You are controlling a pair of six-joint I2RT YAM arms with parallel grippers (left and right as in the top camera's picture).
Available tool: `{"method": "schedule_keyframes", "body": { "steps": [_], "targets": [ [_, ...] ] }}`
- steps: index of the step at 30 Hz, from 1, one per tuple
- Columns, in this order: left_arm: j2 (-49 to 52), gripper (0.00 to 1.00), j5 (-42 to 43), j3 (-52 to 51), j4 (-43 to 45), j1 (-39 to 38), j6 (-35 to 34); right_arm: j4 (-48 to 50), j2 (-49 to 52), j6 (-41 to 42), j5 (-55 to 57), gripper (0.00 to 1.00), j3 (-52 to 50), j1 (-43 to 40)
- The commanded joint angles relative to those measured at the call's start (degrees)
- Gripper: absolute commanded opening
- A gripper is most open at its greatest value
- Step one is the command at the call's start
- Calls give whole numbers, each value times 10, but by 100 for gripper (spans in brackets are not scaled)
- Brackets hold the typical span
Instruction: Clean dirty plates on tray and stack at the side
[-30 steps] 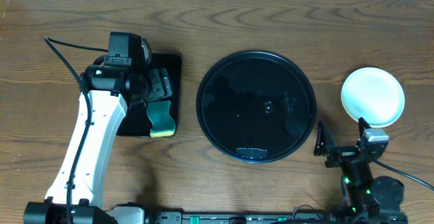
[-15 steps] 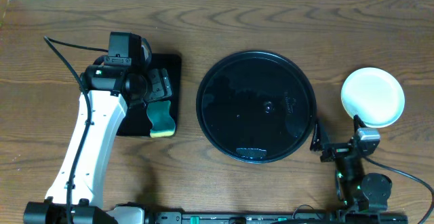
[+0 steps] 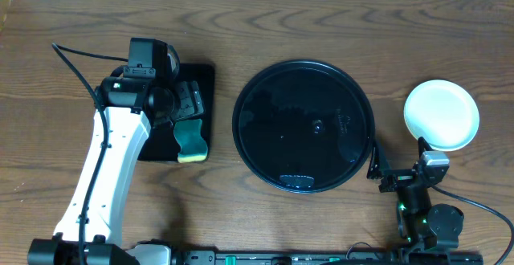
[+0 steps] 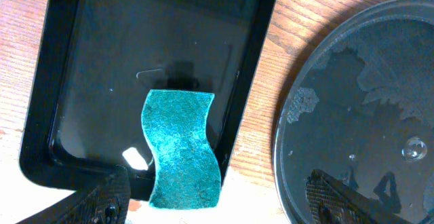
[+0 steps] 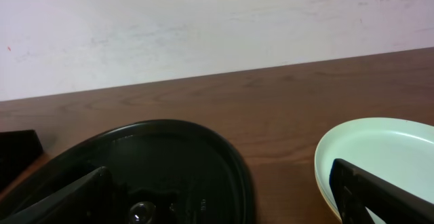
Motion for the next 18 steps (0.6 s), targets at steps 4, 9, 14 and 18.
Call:
{"method": "schedule_keyframes", "body": {
  "steps": [4, 9, 14, 18],
  "targets": [
    [-72, 83, -96, 2, -2, -2, 15, -3, -2, -2, 4, 99, -1, 5],
    [-184, 83, -104, -7, -2, -1, 24, -3, -2, -2, 4, 99, -1, 5],
    [-301, 84, -108, -39, 56, -1, 53, -3, -2, -2, 4, 99, -1, 5],
    [-405, 84, -105, -124, 169, 3, 69, -3, -2, -2, 4, 99, -1, 5]
  ]
}}
